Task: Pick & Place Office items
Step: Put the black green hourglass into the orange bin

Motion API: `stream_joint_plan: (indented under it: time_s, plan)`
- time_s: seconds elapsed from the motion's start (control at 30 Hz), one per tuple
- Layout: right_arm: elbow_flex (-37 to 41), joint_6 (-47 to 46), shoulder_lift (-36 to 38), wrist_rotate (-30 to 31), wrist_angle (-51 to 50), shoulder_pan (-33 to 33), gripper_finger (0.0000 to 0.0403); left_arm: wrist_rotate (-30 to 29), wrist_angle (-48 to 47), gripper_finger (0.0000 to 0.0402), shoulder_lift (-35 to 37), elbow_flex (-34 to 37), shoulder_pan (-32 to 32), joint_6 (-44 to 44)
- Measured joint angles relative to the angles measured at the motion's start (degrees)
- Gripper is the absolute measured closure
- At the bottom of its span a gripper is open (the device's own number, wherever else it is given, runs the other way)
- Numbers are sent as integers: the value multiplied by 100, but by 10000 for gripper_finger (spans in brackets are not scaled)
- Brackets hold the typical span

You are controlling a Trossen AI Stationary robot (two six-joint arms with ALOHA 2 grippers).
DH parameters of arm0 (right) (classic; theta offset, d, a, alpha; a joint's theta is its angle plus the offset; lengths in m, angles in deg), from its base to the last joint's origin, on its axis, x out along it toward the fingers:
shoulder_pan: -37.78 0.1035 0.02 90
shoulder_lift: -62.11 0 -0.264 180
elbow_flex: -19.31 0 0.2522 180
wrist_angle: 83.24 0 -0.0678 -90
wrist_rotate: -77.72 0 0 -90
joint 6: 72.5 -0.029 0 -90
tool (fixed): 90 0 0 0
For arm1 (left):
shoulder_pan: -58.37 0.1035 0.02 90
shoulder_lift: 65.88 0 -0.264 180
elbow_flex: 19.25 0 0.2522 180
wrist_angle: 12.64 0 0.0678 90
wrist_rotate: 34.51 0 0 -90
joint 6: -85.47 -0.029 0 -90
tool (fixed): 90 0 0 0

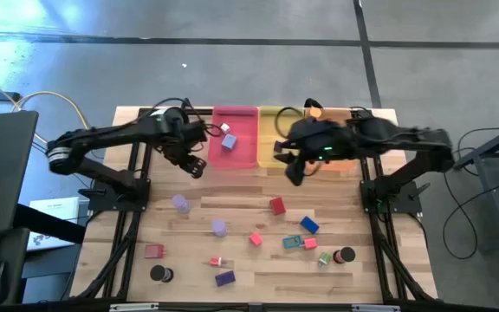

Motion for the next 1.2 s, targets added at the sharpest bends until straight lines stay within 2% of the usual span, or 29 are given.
stream_joint_plan:
  time_s: [0.17,0.37,0.5,0.6,0.87,1.03,1.2]
  plan:
    - [-4,-46,679,56,901,447,241,222,738,196,982,-135,-55,530]
    - [-17,210,1165,135,2190,1061,241,364,2921,196,1984,-138,-413,910]
    - [-7,634,1174,782,2112,1344,241,334,4268,196,2321,-154,-714,710]
    - [-2,642,1044,886,2128,1423,241,337,4855,196,2414,-154,-888,619]
    - [7,799,760,985,2720,1411,241,385,5198,195,2392,-152,-1040,281]
    - [-4,812,793,1282,3062,1402,238,756,5194,195,2390,-152,-1040,251]
    - [-2,1070,773,1272,3379,1430,199,1031,5194,195,2390,-152,-1040,163]
